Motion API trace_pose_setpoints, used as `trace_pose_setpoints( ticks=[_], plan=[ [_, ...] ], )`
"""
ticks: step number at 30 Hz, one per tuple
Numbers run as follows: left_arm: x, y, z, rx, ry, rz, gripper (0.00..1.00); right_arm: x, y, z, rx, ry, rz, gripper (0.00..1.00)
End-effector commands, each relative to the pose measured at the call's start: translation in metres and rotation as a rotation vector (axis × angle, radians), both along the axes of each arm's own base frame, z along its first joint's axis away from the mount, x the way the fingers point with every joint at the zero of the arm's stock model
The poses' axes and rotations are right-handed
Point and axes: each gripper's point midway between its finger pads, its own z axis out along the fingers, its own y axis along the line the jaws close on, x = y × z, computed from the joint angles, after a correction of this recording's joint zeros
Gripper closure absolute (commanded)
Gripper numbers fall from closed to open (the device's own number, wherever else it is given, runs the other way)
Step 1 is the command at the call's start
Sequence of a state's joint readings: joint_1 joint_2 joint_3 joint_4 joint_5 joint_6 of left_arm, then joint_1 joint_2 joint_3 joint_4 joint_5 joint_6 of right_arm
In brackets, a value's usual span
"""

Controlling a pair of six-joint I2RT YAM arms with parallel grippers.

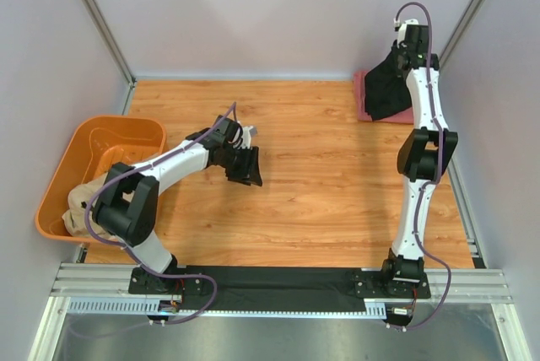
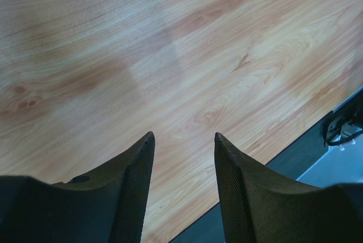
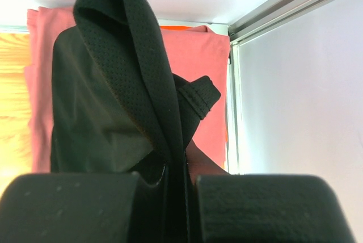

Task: Fold and stack the t-shirts
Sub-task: Neatly place the folded tshirt to the corner

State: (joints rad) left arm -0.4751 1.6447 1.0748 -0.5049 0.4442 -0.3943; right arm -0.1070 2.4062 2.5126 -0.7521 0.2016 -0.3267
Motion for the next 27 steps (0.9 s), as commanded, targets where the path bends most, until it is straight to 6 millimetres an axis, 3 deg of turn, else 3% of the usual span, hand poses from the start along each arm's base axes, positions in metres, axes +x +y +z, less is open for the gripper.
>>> trace_pose_setpoints(
  ticks=[1, 4, 6, 9, 10, 13, 14, 15, 16, 18, 20, 21, 25, 26, 27],
  plan=[
    [0.013, -0.008, 0.012, -0.043, -0.025, -0.003, 0.46, 0.019, -0.018, 0.004, -0.005, -0.08, -0.012, 1.0],
    [0.012, -0.008, 0.008, -0.038, -0.013, -0.002, 0.46, 0.023, -0.03, -0.013, 0.01, -0.078, -0.027, 1.0],
    [0.01, -0.008, 0.004, -0.031, 0.003, -0.001, 0.46, 0.028, -0.04, -0.027, -0.002, -0.077, -0.044, 0.88],
    [0.007, -0.008, 0.0, -0.031, 0.029, 0.007, 0.46, 0.031, -0.071, -0.039, -0.085, -0.077, -0.117, 0.82],
    [0.006, -0.007, 0.0, -0.03, 0.032, 0.008, 0.46, 0.028, -0.089, -0.039, -0.12, -0.083, -0.166, 0.75],
    [0.003, -0.005, 0.001, -0.023, 0.039, 0.013, 0.46, 0.03, -0.112, -0.033, -0.147, -0.122, -0.214, 0.54],
    [0.001, -0.003, 0.001, -0.015, 0.043, 0.016, 0.46, 0.03, -0.115, -0.025, -0.142, -0.145, -0.222, 0.47],
    [0.001, -0.002, 0.005, -0.015, 0.034, 0.017, 0.46, 0.029, -0.112, -0.014, -0.131, -0.168, -0.229, 0.3],
    [0.001, -0.002, 0.008, -0.014, 0.029, 0.018, 0.46, 0.028, -0.11, -0.008, -0.121, -0.182, -0.231, 0.22],
    [-0.001, 0.0, 0.015, -0.018, 0.02, 0.022, 0.46, 0.024, -0.099, 0.014, -0.096, -0.205, -0.214, 0.13],
    [-0.001, 0.001, 0.024, -0.026, 0.001, 0.032, 0.46, 0.022, -0.075, 0.025, -0.072, -0.203, -0.188, 0.09],
    [-0.002, 0.001, 0.027, -0.03, -0.008, 0.035, 0.46, 0.015, -0.066, 0.045, -0.085, -0.216, -0.195, 0.04],
    [-0.01, 0.004, 0.041, -0.051, -0.03, 0.043, 0.46, -0.01, 0.013, 0.062, -0.041, -0.172, -0.123, 0.0],
    [-0.017, 0.007, 0.045, -0.057, -0.041, 0.041, 0.45, -0.024, 0.03, 0.084, 0.022, -0.207, -0.128, 0.0],
    [-0.02, 0.008, 0.046, -0.059, -0.045, 0.04, 0.45, -0.031, 0.053, 0.084, 0.062, -0.193, -0.094, 0.0]
  ],
)
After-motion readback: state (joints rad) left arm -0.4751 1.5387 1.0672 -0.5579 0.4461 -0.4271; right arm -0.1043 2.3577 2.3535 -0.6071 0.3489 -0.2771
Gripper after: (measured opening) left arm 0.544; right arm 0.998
